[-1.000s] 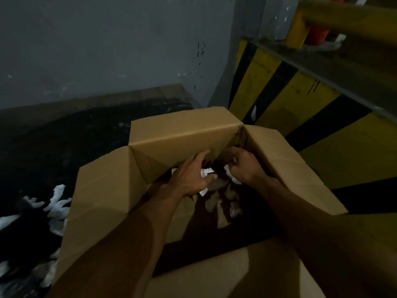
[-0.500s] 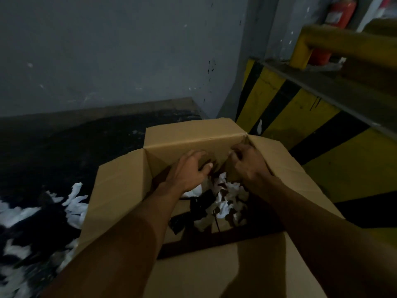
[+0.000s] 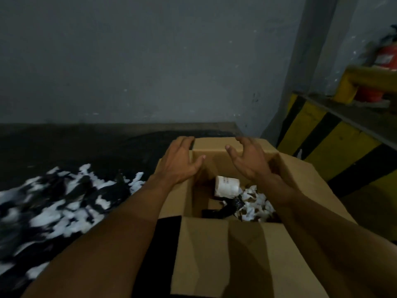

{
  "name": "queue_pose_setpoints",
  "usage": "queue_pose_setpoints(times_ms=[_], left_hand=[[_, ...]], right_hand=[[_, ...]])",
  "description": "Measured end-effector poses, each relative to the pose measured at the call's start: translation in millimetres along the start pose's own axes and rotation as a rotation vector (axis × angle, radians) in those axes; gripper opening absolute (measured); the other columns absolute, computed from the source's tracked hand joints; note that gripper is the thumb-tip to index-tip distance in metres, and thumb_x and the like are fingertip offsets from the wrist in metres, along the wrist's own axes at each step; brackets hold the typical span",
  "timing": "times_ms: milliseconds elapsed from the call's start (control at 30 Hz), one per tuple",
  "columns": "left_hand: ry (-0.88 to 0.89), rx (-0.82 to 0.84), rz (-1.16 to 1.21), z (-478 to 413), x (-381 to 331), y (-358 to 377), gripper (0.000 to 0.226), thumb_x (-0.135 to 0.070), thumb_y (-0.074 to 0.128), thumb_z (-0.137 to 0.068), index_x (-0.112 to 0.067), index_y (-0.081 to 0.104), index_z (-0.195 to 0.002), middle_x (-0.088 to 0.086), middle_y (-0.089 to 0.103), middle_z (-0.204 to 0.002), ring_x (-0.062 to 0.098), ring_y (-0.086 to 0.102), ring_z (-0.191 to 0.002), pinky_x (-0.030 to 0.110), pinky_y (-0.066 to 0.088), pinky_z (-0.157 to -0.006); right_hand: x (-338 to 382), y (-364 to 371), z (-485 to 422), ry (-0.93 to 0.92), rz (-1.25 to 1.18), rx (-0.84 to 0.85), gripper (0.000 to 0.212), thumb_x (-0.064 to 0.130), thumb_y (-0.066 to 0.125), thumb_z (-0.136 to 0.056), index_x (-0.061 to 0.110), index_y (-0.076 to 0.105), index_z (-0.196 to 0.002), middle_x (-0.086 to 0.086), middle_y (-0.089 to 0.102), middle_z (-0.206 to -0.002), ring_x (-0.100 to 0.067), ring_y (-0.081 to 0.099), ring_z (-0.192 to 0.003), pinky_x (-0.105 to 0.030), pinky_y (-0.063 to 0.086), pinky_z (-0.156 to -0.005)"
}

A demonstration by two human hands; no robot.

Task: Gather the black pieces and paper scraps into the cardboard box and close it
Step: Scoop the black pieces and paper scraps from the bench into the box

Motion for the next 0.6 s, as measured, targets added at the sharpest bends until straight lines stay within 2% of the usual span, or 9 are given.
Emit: queue_pose_setpoints(times_ms=[133,367,600], left_hand=[[-0.079,-0.099,-0.096,46.0,40.6,-54.2,0.071,-0.048,0.057,-0.087,-0.010,0.036,-0.143,0.011,0.041,-0.141,0.027,0.039,-0.131,0.039,0.034,-0.109],[-0.257,-0.186,-0.204,124.5,125.7,-128.5,0.071,-0.051,0.057,-0.086,-0.008,0.041,-0.140,0.013,0.045,-0.138,0.027,0.040,-0.130,0.037,0.033,-0.110],[-0.363,-0.214,-0.229,197.4,209.4,-180.4,0.066,-0.048,0.058,-0.088,-0.009,0.042,-0.139,0.011,0.046,-0.138,0.024,0.042,-0.129,0.035,0.034,-0.107]], right_hand=[[66.5,32.7,15.8,-0.132,-0.048,0.077,0.057,0.054,0.047,-0.093,0.019,0.044,-0.138,-0.010,0.044,-0.143,-0.027,0.039,-0.132,-0.042,0.035,-0.107],[173.9,95.8,43.6,-0.293,-0.114,0.172,0.059,0.055,0.049,-0.092,0.017,0.045,-0.138,-0.009,0.044,-0.140,-0.028,0.043,-0.128,-0.042,0.038,-0.105],[260.5,164.0,82.5,-0.359,-0.181,0.229,0.056,0.049,0.054,-0.091,0.012,0.050,-0.133,-0.012,0.048,-0.134,-0.031,0.046,-0.125,-0.039,0.038,-0.105]])
Point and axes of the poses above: each hand's wrist, its own z-axis away from the middle knuckle, its own y-axis out of the palm, x = y × z, the point moved 7 cm from there along -z, towards the middle knuckle
